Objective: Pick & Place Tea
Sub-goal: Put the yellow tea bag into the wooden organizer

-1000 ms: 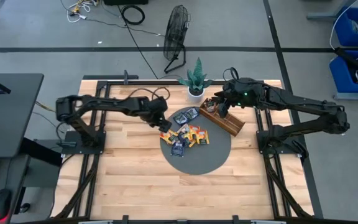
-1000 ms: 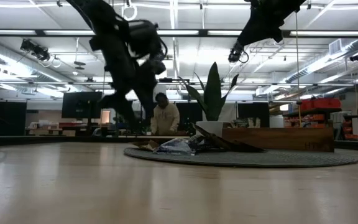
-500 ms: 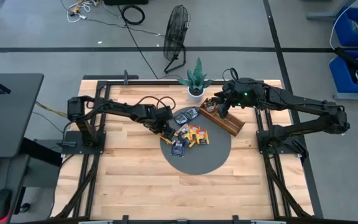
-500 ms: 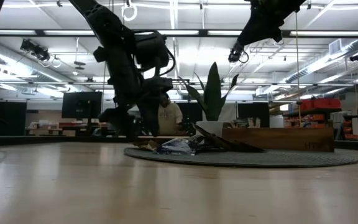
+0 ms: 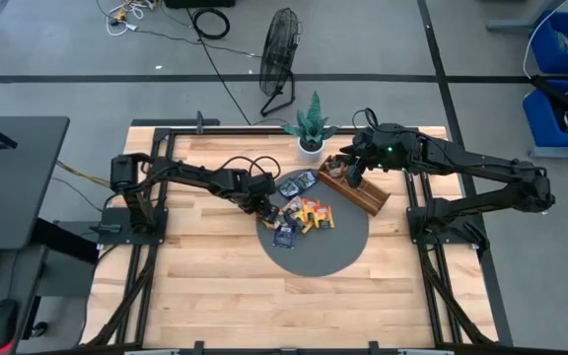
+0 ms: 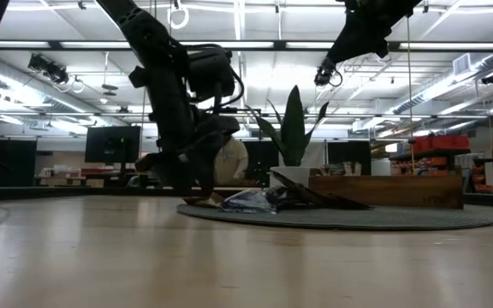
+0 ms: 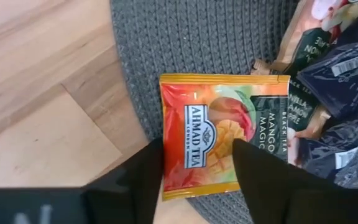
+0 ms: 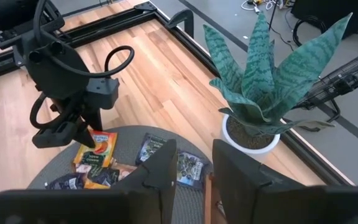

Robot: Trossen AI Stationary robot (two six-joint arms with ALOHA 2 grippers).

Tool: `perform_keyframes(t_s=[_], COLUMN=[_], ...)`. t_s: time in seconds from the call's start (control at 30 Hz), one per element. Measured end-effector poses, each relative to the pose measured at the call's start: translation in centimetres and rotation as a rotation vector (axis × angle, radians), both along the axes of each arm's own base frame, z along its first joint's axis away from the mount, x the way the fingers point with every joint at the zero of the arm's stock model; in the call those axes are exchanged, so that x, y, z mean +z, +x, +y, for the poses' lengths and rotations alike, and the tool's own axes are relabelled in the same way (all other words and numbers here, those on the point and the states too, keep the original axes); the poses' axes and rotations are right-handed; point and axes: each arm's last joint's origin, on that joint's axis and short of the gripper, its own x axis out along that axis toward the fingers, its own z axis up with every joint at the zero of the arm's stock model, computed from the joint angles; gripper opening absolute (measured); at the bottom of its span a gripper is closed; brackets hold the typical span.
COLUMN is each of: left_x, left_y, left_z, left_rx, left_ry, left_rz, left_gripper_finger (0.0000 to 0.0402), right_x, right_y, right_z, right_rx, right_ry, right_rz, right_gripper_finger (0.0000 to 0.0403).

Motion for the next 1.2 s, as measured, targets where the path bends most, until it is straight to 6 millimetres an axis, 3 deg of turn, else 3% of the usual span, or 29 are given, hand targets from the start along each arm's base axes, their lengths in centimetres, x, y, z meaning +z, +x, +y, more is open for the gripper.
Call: perform_keyframes(t_s=[0.37,0.6,0.77,0.93,1.07,1.2], left_x=[0.0,0.3,2.0,4.8,8.2,11.6], left_y=[0.1,-0.1,-0.5,-1.3,-2.1,-3.0], left_z=[-0.4,-0.4,-0.4,-0.2,0.0,0.3], left_rx=[-0.061,-0.064,-0.076,-0.044,0.015,0.111], left_ry=[0.015,0.015,0.044,0.123,0.218,0.343], left_rz=[-0.005,-0.007,-0.045,-0.109,-0.230,-0.384], left_gripper_finger=[0.0015,0.0006,0.0005,0.0004,0.0004,0.0004], right_x=[0.0,0.0,0.0,0.0,0.1,0.7], right_y=[0.0,0.0,0.0,0.0,0.1,0.6], right_z=[0.0,0.0,0.0,0.0,0.0,0.2], right_rx=[-0.001,-0.002,-0.013,-0.054,-0.108,-0.053], right_ry=[0.000,0.002,0.016,0.071,0.189,0.302], right_rz=[-0.003,-0.004,-0.013,-0.045,-0.113,-0.211], right_gripper_finger=[0.0111,0.0111,0.0111,0.0111,0.0111,0.0118])
